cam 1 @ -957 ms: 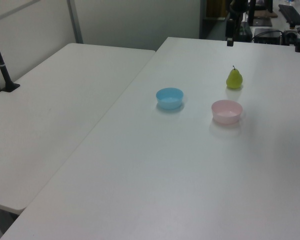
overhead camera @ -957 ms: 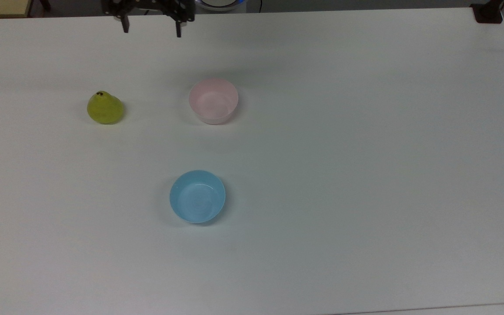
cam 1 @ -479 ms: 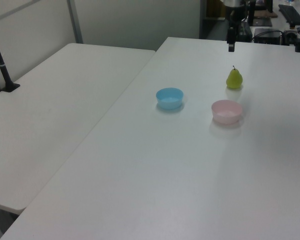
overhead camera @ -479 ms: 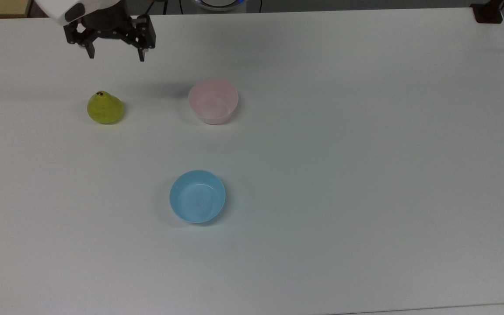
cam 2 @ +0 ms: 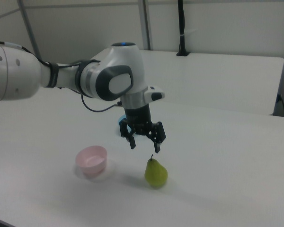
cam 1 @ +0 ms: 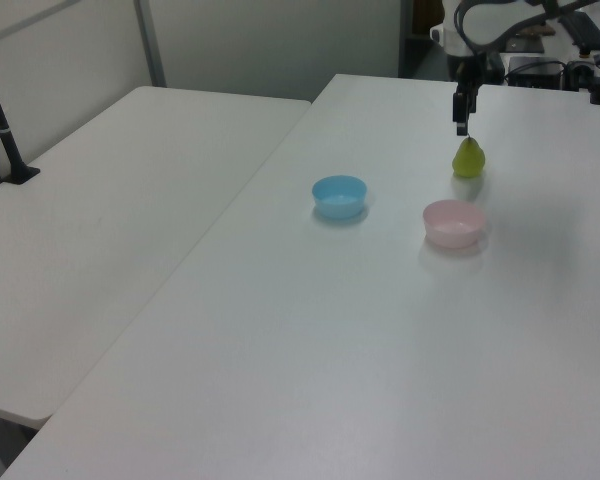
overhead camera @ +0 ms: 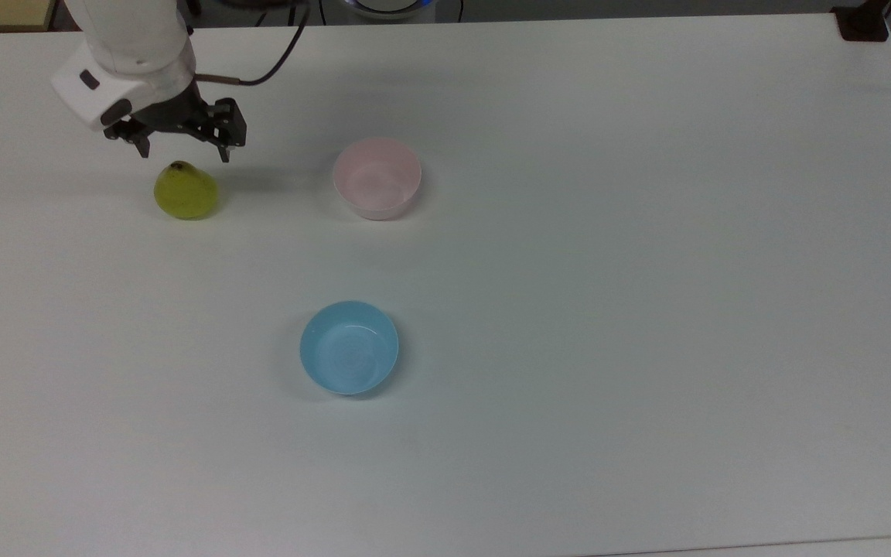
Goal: Place the pear in the bowl
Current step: 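Lower the gripper and close it around the green pear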
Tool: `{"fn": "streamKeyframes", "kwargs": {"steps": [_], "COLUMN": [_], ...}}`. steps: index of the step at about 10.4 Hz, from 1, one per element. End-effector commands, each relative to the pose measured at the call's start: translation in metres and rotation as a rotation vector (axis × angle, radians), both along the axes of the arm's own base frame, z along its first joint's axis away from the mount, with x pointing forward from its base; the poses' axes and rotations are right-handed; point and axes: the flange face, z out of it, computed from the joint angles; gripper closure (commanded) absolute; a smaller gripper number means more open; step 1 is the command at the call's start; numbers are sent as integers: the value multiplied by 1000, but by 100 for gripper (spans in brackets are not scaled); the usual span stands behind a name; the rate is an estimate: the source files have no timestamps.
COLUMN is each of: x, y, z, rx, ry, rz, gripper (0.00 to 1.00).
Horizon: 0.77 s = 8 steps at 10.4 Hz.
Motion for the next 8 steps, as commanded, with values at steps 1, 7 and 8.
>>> {"fn": "streamKeyframes", "kwargs": {"steps": [1,7,8], "x": [-2,0,0], "y": [-16,-30,-31], "z": [-39,-87,-82], "rx": [0,-10,-10], "ry": [9,51,45], "rz": [52,87,87], "gripper": [0,46,63]}}
